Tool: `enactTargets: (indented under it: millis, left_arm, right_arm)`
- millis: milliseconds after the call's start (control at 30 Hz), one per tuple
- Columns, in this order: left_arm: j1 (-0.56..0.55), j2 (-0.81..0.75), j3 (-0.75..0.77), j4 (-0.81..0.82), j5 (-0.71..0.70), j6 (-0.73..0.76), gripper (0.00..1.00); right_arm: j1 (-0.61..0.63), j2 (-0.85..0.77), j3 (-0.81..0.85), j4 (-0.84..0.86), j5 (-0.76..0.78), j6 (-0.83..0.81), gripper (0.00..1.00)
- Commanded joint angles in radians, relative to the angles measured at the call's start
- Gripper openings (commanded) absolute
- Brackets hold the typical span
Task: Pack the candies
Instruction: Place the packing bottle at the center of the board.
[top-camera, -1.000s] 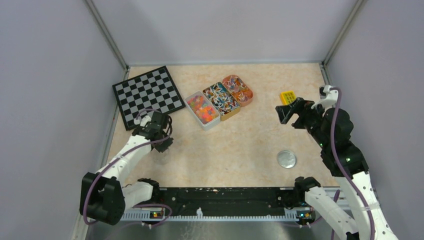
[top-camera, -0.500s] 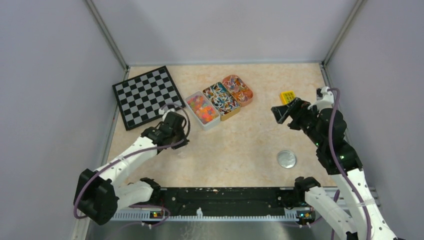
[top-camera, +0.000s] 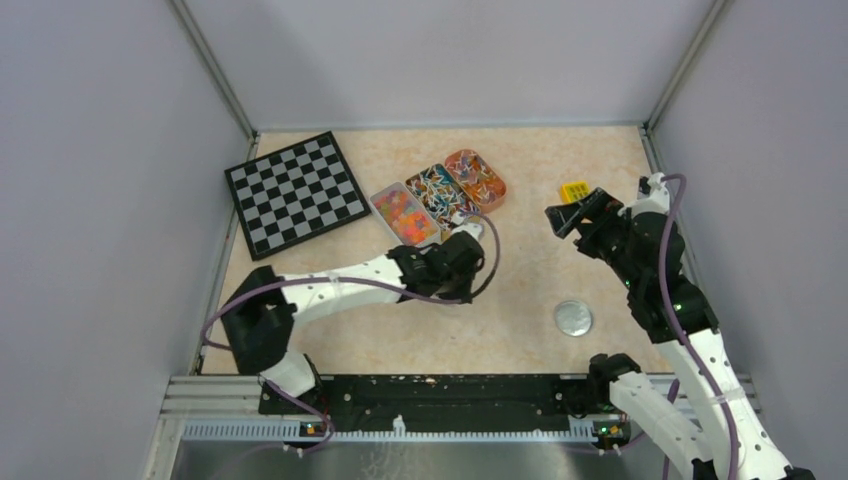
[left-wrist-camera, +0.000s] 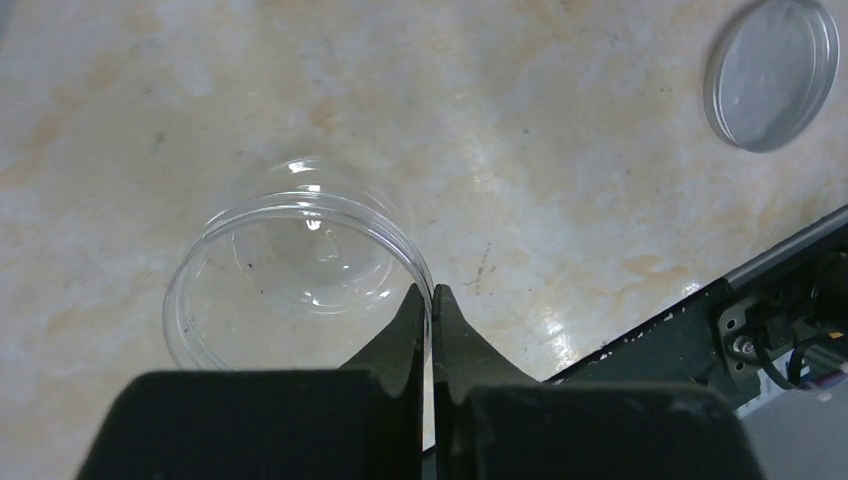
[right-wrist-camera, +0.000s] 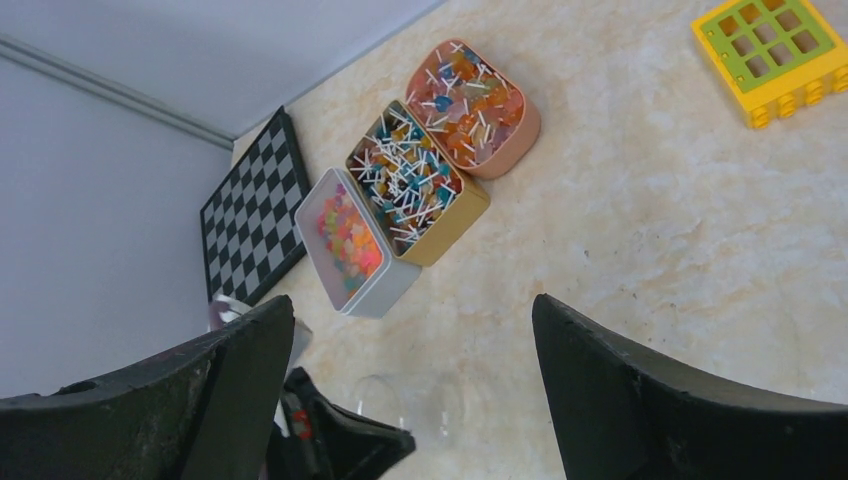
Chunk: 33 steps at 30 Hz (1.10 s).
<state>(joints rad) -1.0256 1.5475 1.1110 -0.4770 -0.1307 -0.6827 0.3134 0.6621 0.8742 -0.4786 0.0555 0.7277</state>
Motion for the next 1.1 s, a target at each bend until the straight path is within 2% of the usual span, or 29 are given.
enactTargets:
  millis: [0,233,333,400,633,767,867,1067]
  left_arm:
    - [-0.077,0.118,0.126,0.041,-0.028,0.084,0.00]
    - [-0.103,0.249,0.202,0.079,0.035,0.138,0.00]
    - [-0.105,0.258,0.201,0.099,0.045,0.152,0.07]
    - [-0.105,0.258,0.195,0.121,0.045,0.161,0.15]
    - [-0.109,0.204,0.173,0.205,0.035,0.206,0.60]
    - [-0.106,0.101,0.190,0.210,-0.091,0.261,0.75]
    - [-0.106,0.015,0.191,0.228,-0.260,0.355,0.98]
    - [-0.109,-0.216,0.090,0.390,-0.563,0.652,0.99]
  right_arm:
    - [0.007,-0.015,0.025,0.031,0.042,0.019,0.87]
    - [0.007,-0.053,0.023,-0.006,0.118,0.009,0.87]
    - [0.007,-0.060,0.024,-0.004,0.134,-0.001,0.87]
    - [0.008,-0.059,0.022,0.002,0.142,-0.011,0.87]
    - [0.007,-0.032,0.017,0.023,0.189,-0.047,0.87]
    - [0.007,0.000,-0.017,0.078,0.195,-0.106,0.87]
    - [0.008,0.050,-0.042,0.141,0.213,-0.169,0.87]
    - [0.006,0.270,-0.005,0.233,0.334,-0.385,0.85]
